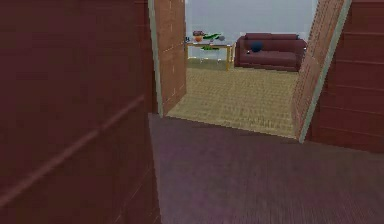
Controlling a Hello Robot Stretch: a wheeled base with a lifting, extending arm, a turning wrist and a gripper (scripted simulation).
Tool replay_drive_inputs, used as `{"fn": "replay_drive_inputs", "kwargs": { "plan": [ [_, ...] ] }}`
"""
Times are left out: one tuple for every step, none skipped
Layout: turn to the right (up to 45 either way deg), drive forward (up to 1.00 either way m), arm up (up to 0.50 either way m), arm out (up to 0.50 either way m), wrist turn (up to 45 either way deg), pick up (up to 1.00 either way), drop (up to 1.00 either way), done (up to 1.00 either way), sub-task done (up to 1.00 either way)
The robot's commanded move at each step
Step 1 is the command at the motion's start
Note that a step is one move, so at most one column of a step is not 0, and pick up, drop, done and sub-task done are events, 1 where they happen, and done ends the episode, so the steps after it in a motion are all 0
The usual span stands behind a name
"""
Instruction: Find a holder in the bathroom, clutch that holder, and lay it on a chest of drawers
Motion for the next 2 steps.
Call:
{"fn": "replay_drive_inputs", "kwargs": {
  "plan": [
    [39.0,0.0,0.0,0.0,0.0,0.0,0.0,0.0,0.0],
    [0.0,0.35,0.0,0.0,0.0,0.0,0.0,0.0,0.0]
  ]
}}
